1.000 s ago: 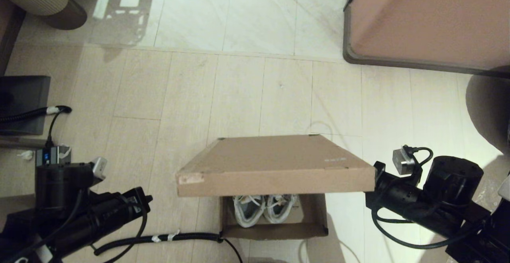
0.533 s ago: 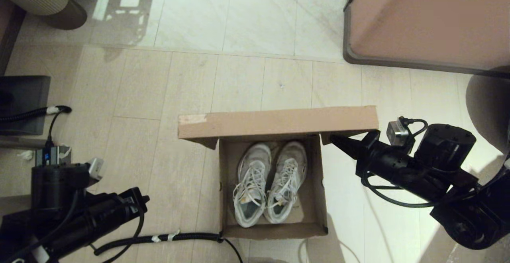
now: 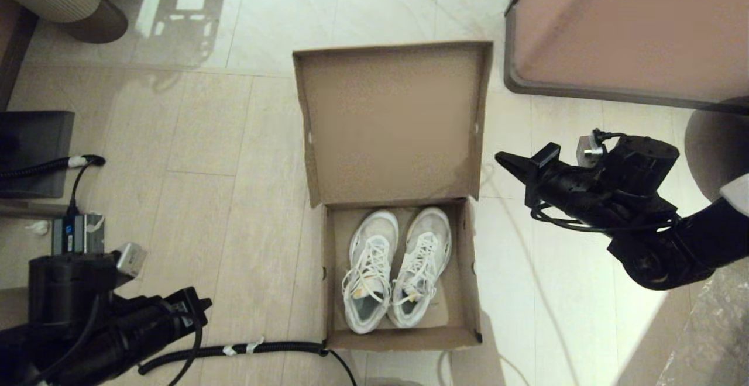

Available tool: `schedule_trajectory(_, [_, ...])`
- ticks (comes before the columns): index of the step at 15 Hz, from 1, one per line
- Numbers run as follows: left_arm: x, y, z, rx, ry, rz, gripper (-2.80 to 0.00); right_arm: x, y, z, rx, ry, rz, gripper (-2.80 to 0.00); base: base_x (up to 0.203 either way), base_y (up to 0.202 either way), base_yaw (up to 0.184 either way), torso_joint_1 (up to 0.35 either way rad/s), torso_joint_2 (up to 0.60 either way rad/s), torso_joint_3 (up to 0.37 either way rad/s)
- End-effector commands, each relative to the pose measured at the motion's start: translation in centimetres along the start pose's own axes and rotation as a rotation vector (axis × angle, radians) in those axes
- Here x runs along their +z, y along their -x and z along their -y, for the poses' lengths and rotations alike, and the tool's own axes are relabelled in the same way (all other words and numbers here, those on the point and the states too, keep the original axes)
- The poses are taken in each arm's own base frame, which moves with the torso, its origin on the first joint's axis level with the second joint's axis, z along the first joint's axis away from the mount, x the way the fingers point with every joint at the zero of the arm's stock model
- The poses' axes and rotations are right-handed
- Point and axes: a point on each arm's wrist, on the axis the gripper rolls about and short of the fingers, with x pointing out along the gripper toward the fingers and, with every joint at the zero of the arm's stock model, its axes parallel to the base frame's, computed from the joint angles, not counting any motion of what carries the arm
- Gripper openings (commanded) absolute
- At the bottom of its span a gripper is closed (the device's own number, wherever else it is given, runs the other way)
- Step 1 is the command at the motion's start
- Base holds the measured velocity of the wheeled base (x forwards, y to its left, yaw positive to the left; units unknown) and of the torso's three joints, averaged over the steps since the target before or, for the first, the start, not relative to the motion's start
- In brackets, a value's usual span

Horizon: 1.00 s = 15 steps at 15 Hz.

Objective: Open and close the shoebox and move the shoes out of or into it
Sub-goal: Open the shoe box

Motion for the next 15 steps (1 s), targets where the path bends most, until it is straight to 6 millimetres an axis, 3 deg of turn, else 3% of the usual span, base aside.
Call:
schedule_trajectory(1, [-0.1, 0.5, -0.3, 0.006, 0.008, 0.011, -2.80, -0.2, 0.8, 0.6, -0.049, 0.144, -0.016, -2.80, 0.000, 0.000, 0.000, 0.000, 0.00, 0.000])
schedule_trajectory(4, [-1.5, 1.9, -1.0, 0.013, 0.003, -0.004, -2.80, -3.5, 3.3, 2.3, -0.171, 0.622, -0.197, -2.80, 0.000, 0.000, 0.000, 0.000, 0.00, 0.000])
schedule_trajectory(6, [-2.4, 3.0, -1.7, 0.022, 0.008, -0.006, -2.80, -7.5, 4.6, 1.9, -0.186, 0.855, -0.347, -2.80, 0.000, 0.000, 0.000, 0.000, 0.00, 0.000])
schedule_trajectory(11, [-3.6, 4.9, -2.9, 0.041, 0.030, 0.023, -2.80, -17.1, 5.2, -0.9, -0.378, 1.004, -0.515, -2.80, 0.000, 0.000, 0.000, 0.000, 0.00, 0.000])
schedule_trajectory(15, [-4.3, 6.7, -3.3, 0.018, -0.014, 0.081, -2.80, -21.3, 3.5, 0.7, -0.529, 1.106, -0.531, -2.80, 0.000, 0.000, 0.000, 0.000, 0.00, 0.000])
